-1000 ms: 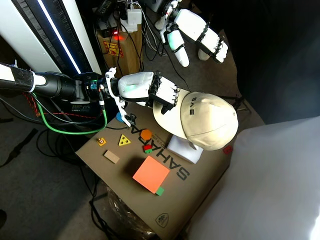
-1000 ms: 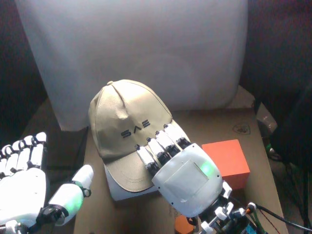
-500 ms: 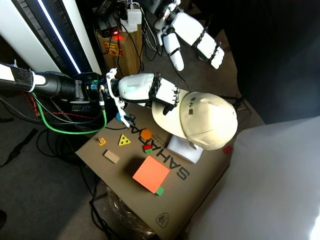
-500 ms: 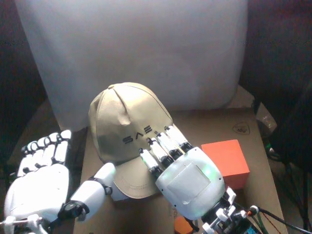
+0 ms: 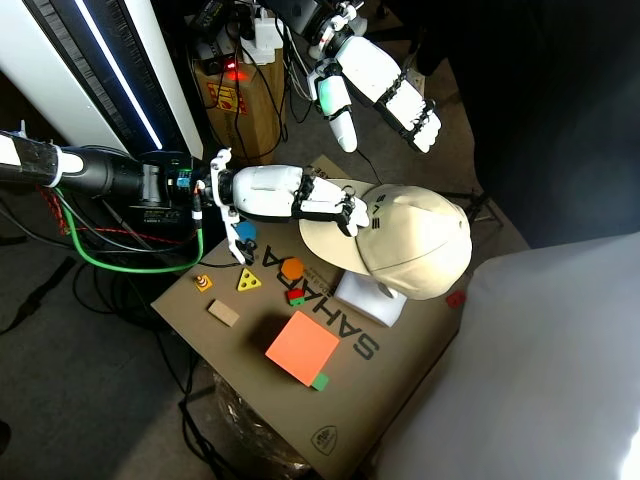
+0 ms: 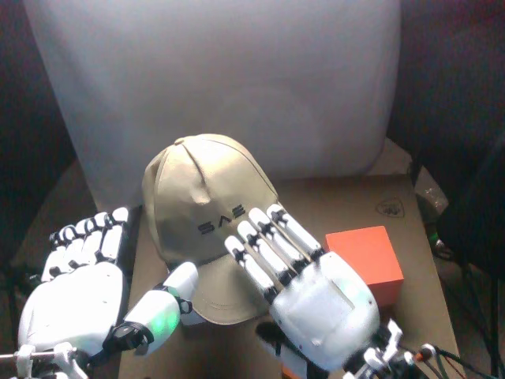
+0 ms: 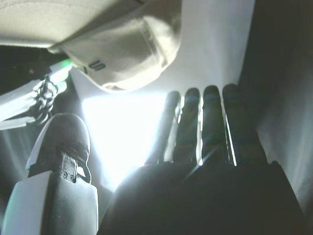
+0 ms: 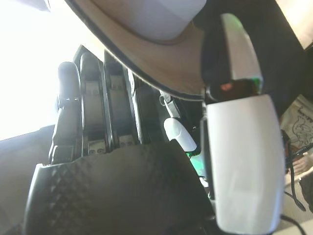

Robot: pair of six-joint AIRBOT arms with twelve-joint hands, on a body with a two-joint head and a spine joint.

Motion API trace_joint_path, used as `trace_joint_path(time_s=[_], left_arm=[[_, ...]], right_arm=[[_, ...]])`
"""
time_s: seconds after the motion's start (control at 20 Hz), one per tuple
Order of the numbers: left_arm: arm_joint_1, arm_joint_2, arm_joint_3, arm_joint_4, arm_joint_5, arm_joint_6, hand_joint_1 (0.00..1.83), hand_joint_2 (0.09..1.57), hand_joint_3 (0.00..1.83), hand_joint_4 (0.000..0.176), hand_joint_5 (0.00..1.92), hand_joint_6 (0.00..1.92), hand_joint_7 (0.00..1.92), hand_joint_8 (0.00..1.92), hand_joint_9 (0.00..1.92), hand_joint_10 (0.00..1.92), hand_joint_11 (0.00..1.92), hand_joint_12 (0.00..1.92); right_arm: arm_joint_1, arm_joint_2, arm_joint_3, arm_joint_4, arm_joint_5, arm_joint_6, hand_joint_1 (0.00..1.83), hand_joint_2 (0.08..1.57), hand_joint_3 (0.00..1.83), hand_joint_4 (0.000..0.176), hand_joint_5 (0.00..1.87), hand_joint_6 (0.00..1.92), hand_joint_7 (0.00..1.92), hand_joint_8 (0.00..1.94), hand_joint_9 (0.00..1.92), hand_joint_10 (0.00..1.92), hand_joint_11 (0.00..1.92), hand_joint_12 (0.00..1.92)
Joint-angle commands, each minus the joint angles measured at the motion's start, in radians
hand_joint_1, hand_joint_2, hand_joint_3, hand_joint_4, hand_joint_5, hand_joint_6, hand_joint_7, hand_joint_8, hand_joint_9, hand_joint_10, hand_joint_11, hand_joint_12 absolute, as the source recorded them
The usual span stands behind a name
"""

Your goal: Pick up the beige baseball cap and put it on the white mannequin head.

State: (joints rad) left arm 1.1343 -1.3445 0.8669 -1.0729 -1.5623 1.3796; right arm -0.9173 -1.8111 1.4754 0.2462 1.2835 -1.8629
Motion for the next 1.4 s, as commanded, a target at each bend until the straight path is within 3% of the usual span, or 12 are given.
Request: trace_joint_path(time_s=[0.0, 0.5, 0.8, 0.85, 0.9, 0.95, 1.05, 1.1, 1.2, 1.25, 1.3, 1.35], left_arm=[[-0.012, -0.003, -0.003, 0.068, -0.098, -0.005, 0.00, 1.17, 0.00, 0.000, 0.00, 0.00, 0.00, 0.00, 0.00, 0.00, 0.00, 0.00], [-0.046, 0.029, -0.035, 0.048, -0.101, -0.005, 0.00, 1.16, 0.00, 0.000, 0.00, 0.00, 0.00, 0.00, 0.00, 0.00, 0.00, 0.00], [-0.154, 0.110, -0.116, -0.124, -0.059, -0.005, 0.00, 1.17, 0.00, 0.000, 0.15, 0.01, 0.13, 0.01, 0.10, 0.01, 0.08, 0.06], [-0.175, 0.134, -0.125, -0.135, 0.000, -0.005, 0.01, 1.18, 0.00, 0.000, 0.32, 0.00, 0.34, 0.00, 0.34, 0.01, 0.15, 0.44], [-0.189, 0.153, -0.131, -0.139, 0.042, -0.005, 0.11, 1.18, 0.00, 0.000, 0.42, 0.01, 0.46, 0.01, 0.45, 0.01, 0.18, 0.71], [-0.193, 0.160, -0.134, -0.145, 0.051, -0.005, 0.11, 1.18, 0.00, 0.000, 0.42, 0.01, 0.46, 0.01, 0.45, 0.01, 0.18, 0.71], [-0.208, 0.189, -0.156, -0.169, 0.051, -0.005, 0.39, 1.17, 0.00, 0.000, 0.76, 0.05, 0.87, 0.09, 0.85, 0.22, 0.44, 1.12], [-0.211, 0.198, -0.165, -0.170, 0.051, -0.005, 0.39, 1.17, 0.00, 0.000, 0.76, 0.05, 0.87, 0.09, 0.85, 0.22, 0.44, 1.12], [-0.224, 0.214, -0.183, -0.179, 0.051, -0.005, 0.66, 1.15, 0.00, 0.000, 0.79, 0.73, 0.85, 0.98, 0.79, 1.19, 0.64, 1.48], [-0.229, 0.220, -0.193, -0.182, 0.051, -0.005, 0.76, 1.17, 0.00, 0.000, 0.67, 1.42, 0.74, 1.53, 0.72, 1.65, 0.69, 1.76], [-0.233, 0.223, -0.200, -0.191, 0.051, -0.005, 0.83, 1.19, 0.00, 0.000, 0.61, 1.82, 0.68, 1.84, 0.73, 1.87, 0.75, 1.89], [-0.239, 0.226, -0.207, -0.194, 0.051, -0.005, 0.93, 1.19, 0.00, 0.000, 0.66, 1.90, 0.78, 1.91, 0.87, 1.91, 0.90, 1.91]], right_arm=[[-0.004, 0.008, -0.016, -0.056, 0.116, -0.005, 0.46, 1.02, 0.00, 0.000, 0.19, 0.00, 0.17, 0.00, 0.12, 0.00, 0.00, 0.58], [-0.020, 0.178, -0.255, 0.050, 0.154, 0.126, 0.38, 0.99, 0.00, 0.005, 0.18, 0.01, 0.15, 0.00, 0.10, 0.00, 0.00, 0.54], [0.007, 0.290, -0.389, 0.271, 0.082, 0.139, 0.45, 1.01, 0.00, 0.000, 0.52, 0.04, 0.54, 0.02, 0.42, 0.04, 0.02, 1.16], [0.012, 0.312, -0.406, 0.287, 0.060, 0.133, 0.55, 1.04, 0.00, 0.000, 0.68, 0.05, 0.77, 0.05, 0.71, 0.15, 0.29, 1.41], [0.018, 0.326, -0.418, 0.305, 0.034, 0.117, 0.68, 1.05, 0.00, 0.000, 0.80, 0.05, 0.90, 0.17, 0.70, 0.88, 0.52, 1.64], [0.022, 0.331, -0.422, 0.320, 0.016, 0.106, 0.68, 1.05, 0.00, 0.000, 0.80, 0.05, 0.90, 0.17, 0.70, 0.88, 0.52, 1.64], [0.065, 0.350, -0.448, 0.467, -0.101, 0.036, 0.81, 1.03, 0.00, 0.000, 0.96, 0.36, 0.73, 1.12, 0.67, 1.61, 0.73, 1.92], [0.079, 0.356, -0.459, 0.523, -0.137, 0.019, 0.81, 1.03, 0.00, 0.000, 0.96, 0.36, 0.73, 1.12, 0.67, 1.61, 0.73, 1.92], [0.098, 0.368, -0.483, 0.576, -0.198, -0.003, 0.82, 1.05, 0.00, 0.000, 0.76, 1.33, 0.82, 1.37, 0.80, 1.70, 0.87, 1.92], [0.099, 0.374, -0.499, 0.553, -0.228, -0.003, 0.87, 1.04, 0.00, 0.000, 0.73, 1.67, 0.86, 1.67, 0.92, 1.88, 1.02, 1.92], [0.099, 0.378, -0.513, 0.545, -0.251, -0.003, 0.91, 1.03, 0.00, 0.000, 0.75, 1.87, 0.88, 1.89, 1.03, 1.91, 1.17, 1.92], [0.100, 0.384, -0.529, 0.545, -0.279, -0.003, 0.96, 1.04, 0.00, 0.000, 0.86, 1.91, 0.96, 1.93, 1.14, 1.92, 1.34, 1.92]])
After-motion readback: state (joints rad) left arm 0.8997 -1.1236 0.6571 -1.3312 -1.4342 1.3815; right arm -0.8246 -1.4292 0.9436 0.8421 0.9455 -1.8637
